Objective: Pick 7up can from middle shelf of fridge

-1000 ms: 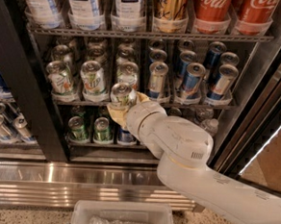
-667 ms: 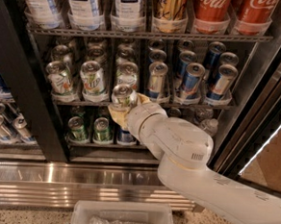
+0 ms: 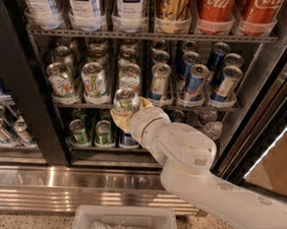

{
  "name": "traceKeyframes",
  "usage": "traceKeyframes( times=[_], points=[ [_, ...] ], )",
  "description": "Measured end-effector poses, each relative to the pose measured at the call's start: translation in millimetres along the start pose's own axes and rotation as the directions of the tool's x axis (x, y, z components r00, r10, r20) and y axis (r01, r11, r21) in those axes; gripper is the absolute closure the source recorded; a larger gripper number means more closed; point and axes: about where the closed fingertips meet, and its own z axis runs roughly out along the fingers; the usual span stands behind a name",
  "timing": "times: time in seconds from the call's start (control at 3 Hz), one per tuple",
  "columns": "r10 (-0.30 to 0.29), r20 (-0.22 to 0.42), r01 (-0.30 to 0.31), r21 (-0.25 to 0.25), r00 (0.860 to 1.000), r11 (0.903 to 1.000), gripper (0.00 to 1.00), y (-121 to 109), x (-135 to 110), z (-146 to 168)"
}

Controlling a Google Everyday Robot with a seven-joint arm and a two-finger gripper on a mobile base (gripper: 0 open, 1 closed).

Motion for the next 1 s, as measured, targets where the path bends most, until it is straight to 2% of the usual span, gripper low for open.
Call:
traceKeyframes(
  times=[1.0],
  points=[
    [0.0,0.0,0.0,0.0,1.0,1.0,1.0,0.2,9.3,1.1]
  ],
)
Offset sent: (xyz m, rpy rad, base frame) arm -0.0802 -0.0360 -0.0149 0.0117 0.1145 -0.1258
